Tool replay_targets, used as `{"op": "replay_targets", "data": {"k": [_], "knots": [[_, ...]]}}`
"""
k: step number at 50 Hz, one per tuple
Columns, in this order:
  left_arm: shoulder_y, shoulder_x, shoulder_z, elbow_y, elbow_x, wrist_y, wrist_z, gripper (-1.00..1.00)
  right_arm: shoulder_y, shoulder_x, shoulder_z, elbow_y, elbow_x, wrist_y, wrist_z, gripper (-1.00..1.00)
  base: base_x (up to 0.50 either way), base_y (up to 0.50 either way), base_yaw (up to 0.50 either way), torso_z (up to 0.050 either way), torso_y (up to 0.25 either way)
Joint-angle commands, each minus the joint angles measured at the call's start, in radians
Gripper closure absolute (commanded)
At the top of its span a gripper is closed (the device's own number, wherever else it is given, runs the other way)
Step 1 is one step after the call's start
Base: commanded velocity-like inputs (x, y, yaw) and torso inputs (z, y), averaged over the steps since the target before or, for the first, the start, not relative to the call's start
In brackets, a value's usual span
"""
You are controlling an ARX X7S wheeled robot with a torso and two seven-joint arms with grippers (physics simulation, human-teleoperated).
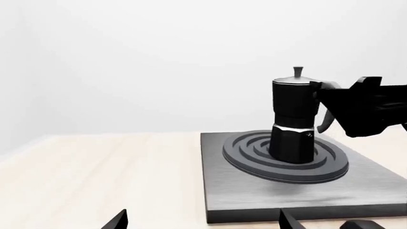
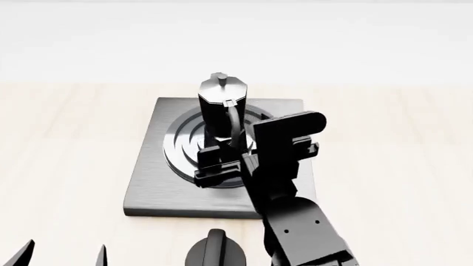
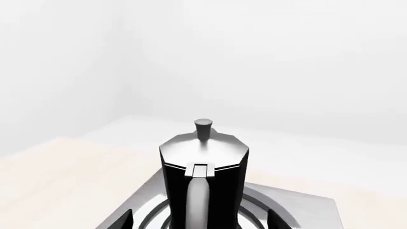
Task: Put the moka pot on the stove.
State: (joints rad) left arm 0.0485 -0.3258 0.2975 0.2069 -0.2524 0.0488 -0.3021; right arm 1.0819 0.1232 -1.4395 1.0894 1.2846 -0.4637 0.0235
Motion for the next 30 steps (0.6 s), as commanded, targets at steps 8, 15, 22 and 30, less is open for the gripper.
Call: {"op": "replay_targets", "data": {"k": [8,15,22,30], "knots": [[0.005,0.001,-0.001,0.013,-0.005,0.018,0.002,-1.00,-0.035,0.298,-0.068,-0.599,-0.155,-0.046,0.331,-1.00,0.00,0.00,0.00,0.000,0.000],[0.011,-0.004,0.000,0.023,-0.006,0.019,0.000,-1.00,-0.049,0.379,-0.086,-0.759,-0.218,-0.063,0.430,-1.00,0.00,0.00,0.00,0.000,0.000],[0.013,-0.006,0.002,0.027,-0.006,0.022,-0.002,-1.00,-0.069,0.455,-0.105,-0.907,-0.297,-0.081,0.524,-1.00,0.00,0.00,0.00,0.000,0.000],[0.017,-0.008,0.007,0.033,-0.002,0.022,-0.005,-1.00,-0.106,0.517,-0.112,-1.006,-0.369,-0.109,0.602,-1.00,0.00,0.00,0.00,0.000,0.000]]}}
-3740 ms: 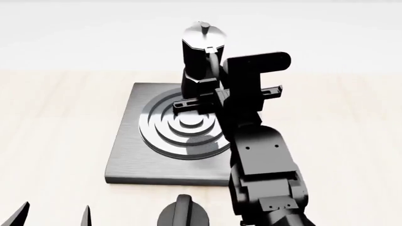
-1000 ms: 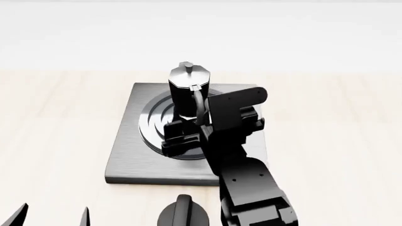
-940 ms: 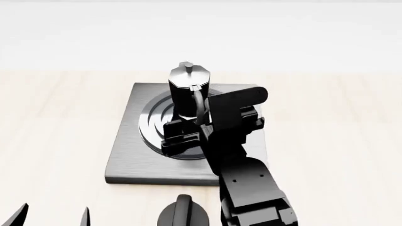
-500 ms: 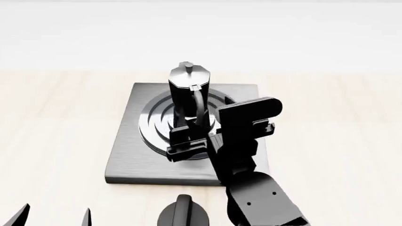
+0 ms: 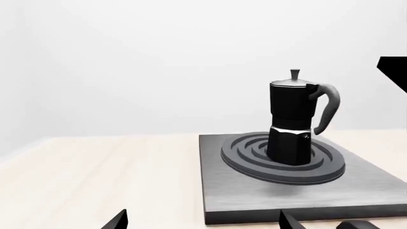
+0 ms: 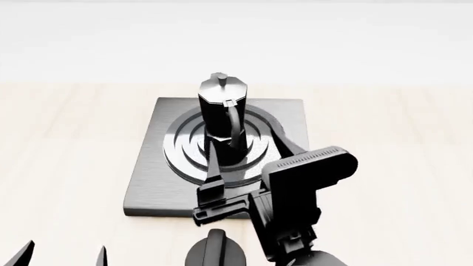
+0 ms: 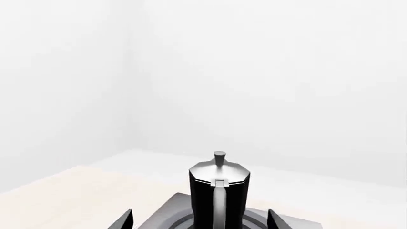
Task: Put the moka pot on the stove.
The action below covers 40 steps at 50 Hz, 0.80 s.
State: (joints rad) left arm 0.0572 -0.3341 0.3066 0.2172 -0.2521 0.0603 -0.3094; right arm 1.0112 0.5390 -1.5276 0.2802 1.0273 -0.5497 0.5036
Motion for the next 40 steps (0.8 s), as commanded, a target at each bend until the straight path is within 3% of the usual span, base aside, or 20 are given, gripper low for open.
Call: {"op": "replay_targets", "data": {"k": [1,40], "knots": [[0.008,0.000,-0.002,0.023,-0.003,0.011,0.002,-1.00,-0.043,0.113,-0.023,-0.210,-0.122,-0.031,0.137,-1.00,0.00,0.00,0.00,0.000,0.000],[-0.007,0.001,0.021,0.013,0.003,0.007,-0.007,-1.00,-0.173,0.285,0.001,-0.534,-0.465,-0.102,0.413,-1.00,0.00,0.00,0.00,0.000,0.000]]}}
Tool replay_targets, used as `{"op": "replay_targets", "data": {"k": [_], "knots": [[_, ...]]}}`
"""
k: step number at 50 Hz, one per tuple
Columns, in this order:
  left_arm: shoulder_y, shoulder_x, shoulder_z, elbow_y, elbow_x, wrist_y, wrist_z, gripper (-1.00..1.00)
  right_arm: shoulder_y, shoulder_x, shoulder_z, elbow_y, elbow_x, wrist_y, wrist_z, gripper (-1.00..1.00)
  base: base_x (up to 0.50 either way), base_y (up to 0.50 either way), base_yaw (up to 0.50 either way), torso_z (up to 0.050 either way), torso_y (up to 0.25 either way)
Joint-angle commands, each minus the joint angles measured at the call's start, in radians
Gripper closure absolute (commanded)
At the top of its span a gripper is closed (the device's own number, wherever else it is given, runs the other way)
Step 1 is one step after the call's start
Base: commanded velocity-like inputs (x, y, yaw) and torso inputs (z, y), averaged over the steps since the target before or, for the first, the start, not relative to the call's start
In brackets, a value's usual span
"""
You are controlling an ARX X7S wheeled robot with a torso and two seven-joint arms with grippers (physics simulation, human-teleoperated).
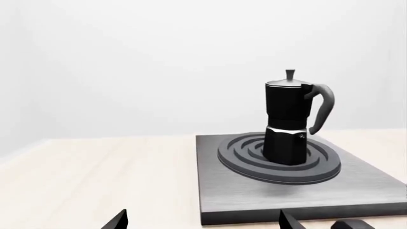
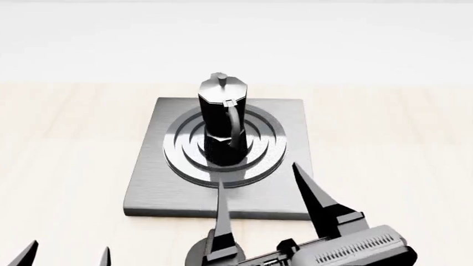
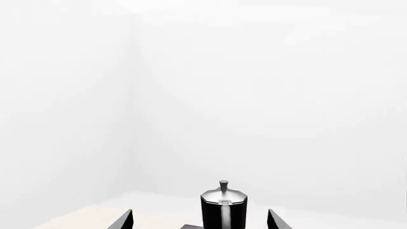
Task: Put the moka pot on the stove.
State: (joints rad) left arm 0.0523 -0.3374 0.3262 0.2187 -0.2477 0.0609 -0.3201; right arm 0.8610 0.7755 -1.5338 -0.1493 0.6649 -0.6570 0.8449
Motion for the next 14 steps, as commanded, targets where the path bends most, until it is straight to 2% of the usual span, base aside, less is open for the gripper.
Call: {"op": "replay_targets", "data": {"k": [1,14], "knots": [[-0.002,0.005,0.003,0.012,-0.001,0.007,0.004,-1.00,-0.023,0.054,0.009,-0.113,-0.111,0.011,0.080,-1.00,0.00,0.00,0.00,0.000,0.000],[0.001,0.004,0.016,0.014,0.007,0.007,0.001,-1.00,-0.034,0.115,0.033,-0.220,-0.203,0.045,0.162,-1.00,0.00,0.00,0.00,0.000,0.000]]}}
